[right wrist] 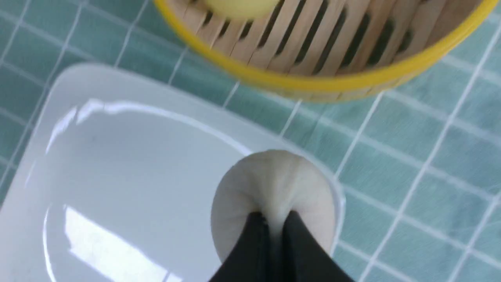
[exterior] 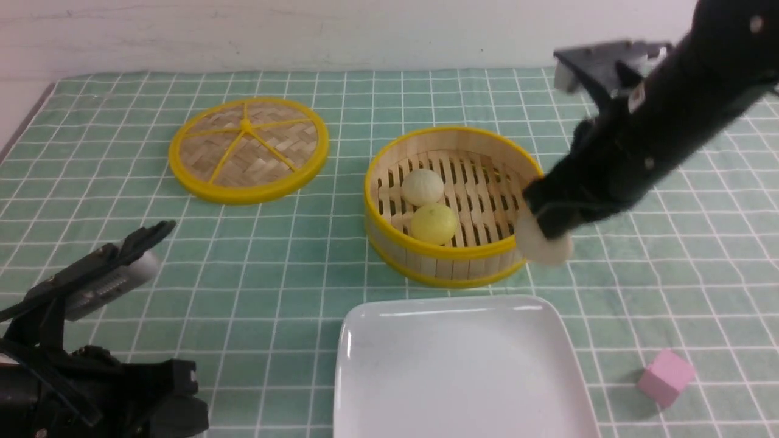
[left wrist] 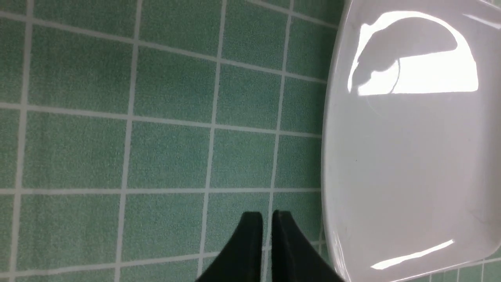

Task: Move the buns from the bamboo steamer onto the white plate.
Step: 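Move the steamed bun from the bamboo steamer onto the white plate with the right gripper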

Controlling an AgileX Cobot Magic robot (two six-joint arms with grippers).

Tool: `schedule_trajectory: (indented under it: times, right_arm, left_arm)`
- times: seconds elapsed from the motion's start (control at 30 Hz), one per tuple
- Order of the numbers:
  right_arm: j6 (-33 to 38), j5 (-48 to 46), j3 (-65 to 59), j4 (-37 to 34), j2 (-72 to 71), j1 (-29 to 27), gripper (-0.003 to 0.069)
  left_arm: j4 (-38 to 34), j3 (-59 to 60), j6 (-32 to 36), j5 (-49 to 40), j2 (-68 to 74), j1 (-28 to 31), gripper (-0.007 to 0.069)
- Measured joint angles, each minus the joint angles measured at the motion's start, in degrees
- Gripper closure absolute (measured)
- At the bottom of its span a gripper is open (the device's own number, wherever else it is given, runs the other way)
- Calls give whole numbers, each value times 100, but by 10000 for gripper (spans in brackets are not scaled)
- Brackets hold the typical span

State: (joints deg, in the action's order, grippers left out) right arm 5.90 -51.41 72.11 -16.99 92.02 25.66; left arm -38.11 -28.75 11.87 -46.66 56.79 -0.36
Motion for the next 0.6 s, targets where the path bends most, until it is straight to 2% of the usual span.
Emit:
schedule_trajectory:
  times: [0.17, 0.33, 0.37, 0.4, 0.43, 0.47, 0.53, 0.6]
  right_arm:
    - [0, 1356, -1503, -232, -159, 582, 636]
    - [-141, 2314, -2123, -248, 13, 858, 599]
    - [-171, 2404, -2144, -248, 85, 872, 559]
    - [-179, 2417, -2144, -248, 93, 874, 552]
    - [-202, 2507, -2144, -248, 130, 878, 496]
    - [-198, 2507, -2144, -248, 130, 878, 496]
    - [-275, 2508, -2138, -248, 116, 878, 378]
    - [-280, 2438, -2120, -237, -9, 878, 292]
  left_arm:
    - [0, 0, 0, 116, 0, 0, 548]
    - [-5, 0, 0, 140, 0, 0, 538]
    - [-5, 0, 0, 140, 0, 0, 534]
    - [-5, 0, 0, 140, 0, 0, 534]
    - [-5, 0, 0, 140, 0, 0, 530]
    - [-5, 0, 0, 140, 0, 0, 529]
    - [0, 0, 0, 140, 0, 0, 520]
    - [0, 0, 0, 140, 0, 0, 514]
